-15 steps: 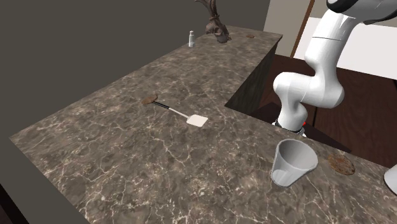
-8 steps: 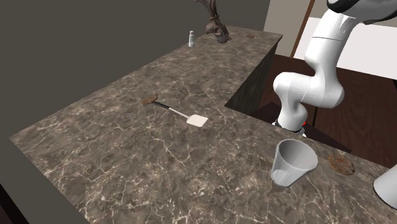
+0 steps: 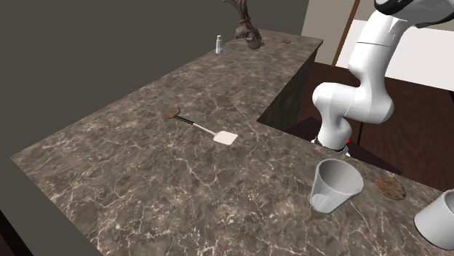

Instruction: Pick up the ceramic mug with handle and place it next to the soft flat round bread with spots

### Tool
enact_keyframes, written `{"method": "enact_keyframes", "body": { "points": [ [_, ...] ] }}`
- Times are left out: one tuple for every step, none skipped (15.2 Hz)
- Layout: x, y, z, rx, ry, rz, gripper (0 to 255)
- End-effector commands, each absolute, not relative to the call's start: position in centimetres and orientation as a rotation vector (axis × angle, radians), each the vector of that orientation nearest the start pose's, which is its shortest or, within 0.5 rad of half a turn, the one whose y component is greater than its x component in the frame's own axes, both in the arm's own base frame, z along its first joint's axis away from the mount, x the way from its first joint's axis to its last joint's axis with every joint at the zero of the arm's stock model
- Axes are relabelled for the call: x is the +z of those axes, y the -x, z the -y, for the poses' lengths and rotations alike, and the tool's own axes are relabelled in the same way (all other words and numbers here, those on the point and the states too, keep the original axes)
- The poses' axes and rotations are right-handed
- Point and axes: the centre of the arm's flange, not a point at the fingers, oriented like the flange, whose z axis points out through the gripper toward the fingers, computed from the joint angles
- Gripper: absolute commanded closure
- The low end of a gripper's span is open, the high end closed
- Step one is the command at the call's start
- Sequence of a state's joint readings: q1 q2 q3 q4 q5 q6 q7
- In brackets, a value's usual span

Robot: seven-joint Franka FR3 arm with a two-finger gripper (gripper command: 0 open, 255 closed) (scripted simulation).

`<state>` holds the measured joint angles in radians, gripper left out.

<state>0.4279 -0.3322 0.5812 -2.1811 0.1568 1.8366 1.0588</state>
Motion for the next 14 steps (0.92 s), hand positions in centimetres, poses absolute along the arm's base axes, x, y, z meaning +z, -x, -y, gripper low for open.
{"method": "enact_keyframes", "body": {
  "points": [
    [48.69, -22.09, -40.99, 0.008, 3.201, -0.203, 255],
    [48.16, -22.09, -40.99, 0.008, 3.201, -0.203, 255],
    [47.71, -22.09, -40.99, 0.008, 3.201, -0.203, 255],
    [47.71, -22.09, -40.99, 0.008, 3.201, -0.203, 255],
    [47.71, -22.09, -40.99, 0.008, 3.201, -0.203, 255],
    [47.71, -22.09, -40.99, 0.008, 3.201, -0.203, 255],
    [47.71, -22.09, -40.99, 0.008, 3.201, -0.203, 255],
    [47.71, -22.09, -40.99, 0.008, 3.201, -0.203, 255],
    [47.71, -22.09, -40.99, 0.008, 3.201, -0.203, 255],
    [47.71, -22.09, -40.99, 0.008, 3.201, -0.203, 255],
    [47.71, -22.09, -40.99, 0.008, 3.201, -0.203, 0],
    [47.71, -22.09, -40.99, 0.008, 3.201, -0.203, 0],
    [47.71, -22.09, -40.99, 0.008, 3.201, -0.203, 0],
    [47.71, -22.09, -40.99, 0.008, 3.201, -0.203, 0]
  ]
}}
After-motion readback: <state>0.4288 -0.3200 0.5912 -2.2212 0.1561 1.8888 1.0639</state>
